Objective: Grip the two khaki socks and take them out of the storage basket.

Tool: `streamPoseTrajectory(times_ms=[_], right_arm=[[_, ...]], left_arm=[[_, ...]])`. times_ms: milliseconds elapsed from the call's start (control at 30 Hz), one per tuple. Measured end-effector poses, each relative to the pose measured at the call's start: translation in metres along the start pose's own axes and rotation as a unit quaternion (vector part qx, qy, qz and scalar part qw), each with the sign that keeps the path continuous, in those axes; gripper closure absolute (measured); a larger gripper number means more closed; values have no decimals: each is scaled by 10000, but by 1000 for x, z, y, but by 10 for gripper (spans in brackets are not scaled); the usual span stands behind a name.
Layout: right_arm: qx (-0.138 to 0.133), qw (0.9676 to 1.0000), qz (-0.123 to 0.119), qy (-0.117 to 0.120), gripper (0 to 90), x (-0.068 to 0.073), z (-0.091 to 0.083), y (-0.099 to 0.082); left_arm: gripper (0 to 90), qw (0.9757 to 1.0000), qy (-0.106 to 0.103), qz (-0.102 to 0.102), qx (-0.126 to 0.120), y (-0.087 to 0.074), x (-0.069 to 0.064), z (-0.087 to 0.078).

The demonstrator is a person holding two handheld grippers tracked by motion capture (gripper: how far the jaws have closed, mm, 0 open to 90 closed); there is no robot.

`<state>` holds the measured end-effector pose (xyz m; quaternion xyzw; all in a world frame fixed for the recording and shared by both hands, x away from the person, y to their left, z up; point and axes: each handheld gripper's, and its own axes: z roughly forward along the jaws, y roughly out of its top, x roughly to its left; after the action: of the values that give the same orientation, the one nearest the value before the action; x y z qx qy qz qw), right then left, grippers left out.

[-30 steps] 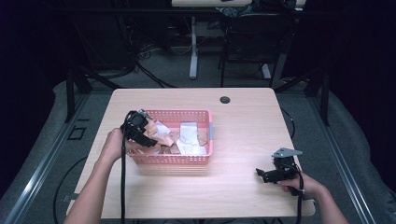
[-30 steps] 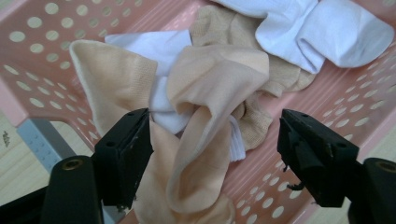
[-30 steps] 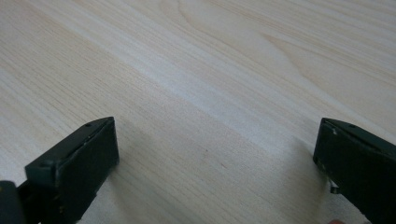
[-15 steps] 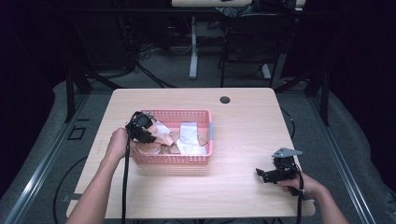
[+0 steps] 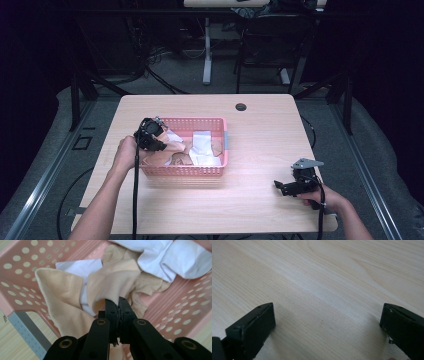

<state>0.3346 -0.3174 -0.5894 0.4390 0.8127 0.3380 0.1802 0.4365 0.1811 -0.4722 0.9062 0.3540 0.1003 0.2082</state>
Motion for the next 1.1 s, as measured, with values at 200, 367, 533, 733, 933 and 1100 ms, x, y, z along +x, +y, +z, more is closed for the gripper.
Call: streamPoseTrajectory(times_ms=[200, 367, 533, 733, 933, 1100], right_arm=[[-3, 10000, -18, -11, 0, 0, 0, 0], [-2, 10000, 1, -2, 0, 0, 0, 0], [-15, 10000, -10, -8, 0, 0, 0, 0], [-2, 10000, -16, -12, 0, 0, 0, 0], [3, 10000, -15, -9, 0, 0, 0, 0], [0, 10000, -16, -10, 0, 0, 0, 0]], left_arm=[[879, 10000, -33, -12, -76, 7, -1, -13], [878, 9999, -71, -32, -144, 11, -1, -22], [877, 9997, -77, -22, -209, 14, -2, -29], [878, 9996, -80, 81, -256, 18, -6, -40], [878, 9993, -58, 126, -333, 23, -7, -51], [878, 9990, -43, 171, -408, 26, -8, -63]])
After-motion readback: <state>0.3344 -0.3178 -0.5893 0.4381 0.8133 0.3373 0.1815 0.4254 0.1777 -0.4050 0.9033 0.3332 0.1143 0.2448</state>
